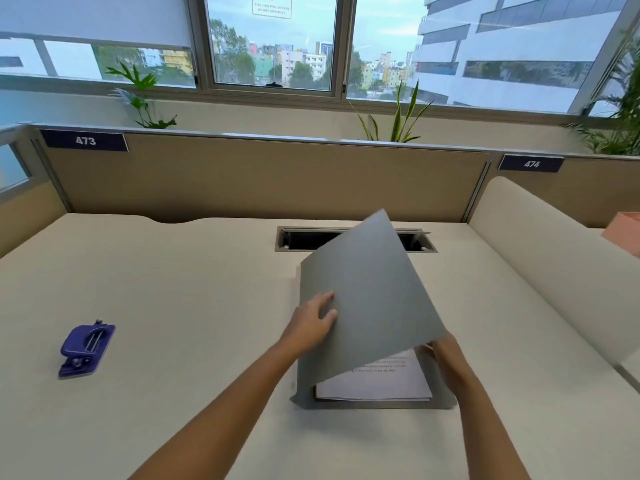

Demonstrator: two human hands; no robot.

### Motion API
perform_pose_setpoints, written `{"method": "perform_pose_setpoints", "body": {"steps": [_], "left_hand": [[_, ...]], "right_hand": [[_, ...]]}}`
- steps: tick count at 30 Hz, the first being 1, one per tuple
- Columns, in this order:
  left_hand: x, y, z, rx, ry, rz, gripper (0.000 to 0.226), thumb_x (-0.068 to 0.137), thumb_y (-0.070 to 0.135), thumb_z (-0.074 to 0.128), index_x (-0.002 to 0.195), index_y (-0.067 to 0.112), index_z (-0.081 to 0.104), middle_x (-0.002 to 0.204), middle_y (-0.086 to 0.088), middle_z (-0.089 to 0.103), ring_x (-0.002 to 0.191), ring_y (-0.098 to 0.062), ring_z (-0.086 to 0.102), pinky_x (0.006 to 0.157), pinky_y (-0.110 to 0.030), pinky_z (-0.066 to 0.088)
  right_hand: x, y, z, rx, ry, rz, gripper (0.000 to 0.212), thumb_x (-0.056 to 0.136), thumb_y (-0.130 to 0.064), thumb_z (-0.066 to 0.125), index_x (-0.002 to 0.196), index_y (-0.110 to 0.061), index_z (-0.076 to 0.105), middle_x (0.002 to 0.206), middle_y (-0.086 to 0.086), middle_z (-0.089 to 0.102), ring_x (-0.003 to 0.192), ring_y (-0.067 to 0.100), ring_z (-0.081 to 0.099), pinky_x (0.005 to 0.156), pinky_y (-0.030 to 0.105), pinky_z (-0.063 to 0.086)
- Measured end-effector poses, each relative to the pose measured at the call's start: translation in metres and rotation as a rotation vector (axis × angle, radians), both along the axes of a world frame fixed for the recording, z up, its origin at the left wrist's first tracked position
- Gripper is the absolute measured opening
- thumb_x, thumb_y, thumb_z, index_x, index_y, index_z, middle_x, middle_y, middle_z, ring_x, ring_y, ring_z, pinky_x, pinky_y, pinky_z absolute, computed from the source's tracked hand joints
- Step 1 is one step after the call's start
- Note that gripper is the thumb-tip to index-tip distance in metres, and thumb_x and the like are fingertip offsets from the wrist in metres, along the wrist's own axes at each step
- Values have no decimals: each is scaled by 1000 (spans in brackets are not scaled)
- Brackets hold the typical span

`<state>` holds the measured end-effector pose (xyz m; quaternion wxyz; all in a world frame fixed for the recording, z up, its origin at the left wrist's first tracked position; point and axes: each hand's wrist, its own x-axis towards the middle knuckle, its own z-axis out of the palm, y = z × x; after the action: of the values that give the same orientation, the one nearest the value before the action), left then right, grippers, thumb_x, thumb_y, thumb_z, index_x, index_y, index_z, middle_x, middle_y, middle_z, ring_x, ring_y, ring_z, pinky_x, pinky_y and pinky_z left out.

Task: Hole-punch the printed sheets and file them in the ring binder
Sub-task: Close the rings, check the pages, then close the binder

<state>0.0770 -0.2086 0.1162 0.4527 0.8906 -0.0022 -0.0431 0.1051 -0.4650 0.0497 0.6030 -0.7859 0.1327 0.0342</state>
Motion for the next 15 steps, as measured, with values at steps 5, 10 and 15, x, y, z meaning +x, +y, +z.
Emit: {"method": "perform_pose_setpoints", "body": {"steps": [5, 10, 15], "left_hand": [[1, 3, -48, 156, 66, 63, 57, 93, 34, 51, 144, 19, 31, 154, -2, 25, 141, -21, 28, 113, -35, 29], [2, 1, -72, -167, 190, 321, 82, 74, 42, 72, 140, 14, 33, 137, -7, 48, 124, -26, 49, 103, -44, 43], [4, -1, -73, -303, 368, 437, 58, 65, 45, 79, 105, 10, 55, 107, -9, 67, 93, -28, 66, 87, -42, 55]], "right_hand": [[-9, -27, 1, 235, 46, -133, 48, 103, -40, 20, 112, -14, 59, 106, 6, 63, 90, 23, 59, 71, 29, 45], [-9, -21, -9, -121, 92, -18, 41, 94, -49, 39, 113, -18, 59, 113, 6, 56, 105, 25, 53, 89, 33, 39], [-2, -9, -11, -577, 145, 22, 48, 90, -35, 57, 128, -6, 53, 128, 15, 57, 118, 34, 51, 95, 35, 39]]}}
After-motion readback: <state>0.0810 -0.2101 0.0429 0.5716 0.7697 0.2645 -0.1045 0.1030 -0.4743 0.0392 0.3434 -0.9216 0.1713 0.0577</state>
